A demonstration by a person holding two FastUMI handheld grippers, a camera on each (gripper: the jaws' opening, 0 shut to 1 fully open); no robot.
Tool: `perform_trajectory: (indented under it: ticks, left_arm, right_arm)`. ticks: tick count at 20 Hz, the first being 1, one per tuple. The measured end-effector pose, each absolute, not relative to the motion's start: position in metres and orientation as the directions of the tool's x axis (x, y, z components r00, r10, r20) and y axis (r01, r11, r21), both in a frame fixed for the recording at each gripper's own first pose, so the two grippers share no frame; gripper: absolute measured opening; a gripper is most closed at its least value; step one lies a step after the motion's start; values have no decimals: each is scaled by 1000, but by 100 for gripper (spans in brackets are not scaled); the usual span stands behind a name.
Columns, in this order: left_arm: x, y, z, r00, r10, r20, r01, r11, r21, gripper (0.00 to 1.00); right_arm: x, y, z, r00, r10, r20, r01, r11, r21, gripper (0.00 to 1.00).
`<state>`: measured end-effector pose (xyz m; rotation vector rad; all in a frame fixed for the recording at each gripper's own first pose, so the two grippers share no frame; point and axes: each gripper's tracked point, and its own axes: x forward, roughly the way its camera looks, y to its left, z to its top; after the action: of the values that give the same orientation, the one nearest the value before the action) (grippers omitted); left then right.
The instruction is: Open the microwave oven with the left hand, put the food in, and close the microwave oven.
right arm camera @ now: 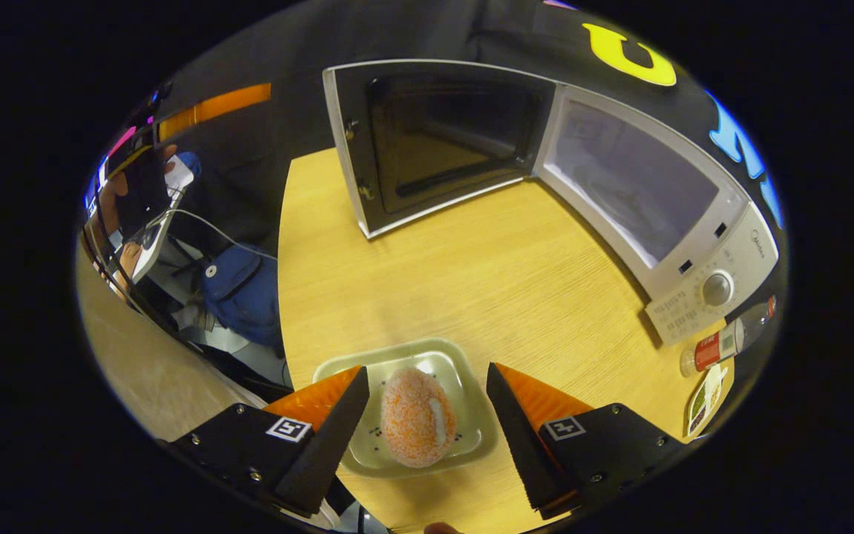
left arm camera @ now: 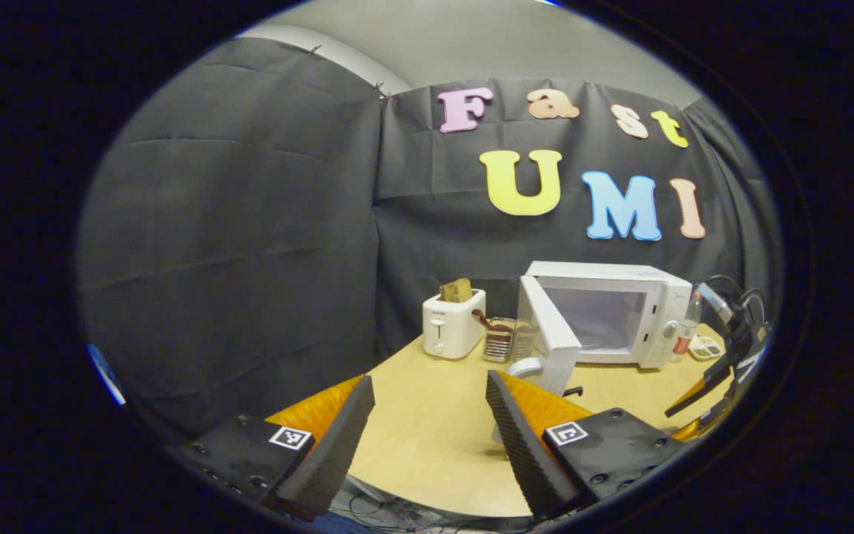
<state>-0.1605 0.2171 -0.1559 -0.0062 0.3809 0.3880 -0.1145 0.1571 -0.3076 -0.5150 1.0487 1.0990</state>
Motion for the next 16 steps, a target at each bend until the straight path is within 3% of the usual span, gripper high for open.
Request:
perform_trajectory:
  ticks: [3, 11, 13, 14, 16]
  left_arm:
    - [-173, 211, -155, 842, 392, -370, -390, 917, 84, 100]
    - [-176, 206, -149, 838, 402, -369, -392, 914, 106, 99]
    - [-173, 206, -148, 841, 398, -366, -388, 916, 103, 99]
    - [-171, 206, -148, 843, 394, -367, -386, 917, 100, 99]
    - [-168, 206, -152, 844, 387, -372, -381, 920, 92, 98]
  right_arm:
    - [-120, 151, -317, 1, 431, -903, -905, 384, 183, 98]
    - [-129, 134, -342, -67, 329, -942, -906, 376, 195, 99]
    - [-132, 133, -347, -63, 313, -948, -908, 377, 185, 93]
    - [-131, 134, -341, -58, 308, -949, -907, 382, 179, 77]
    - [-126, 134, -341, -11, 305, -952, -914, 383, 133, 72]
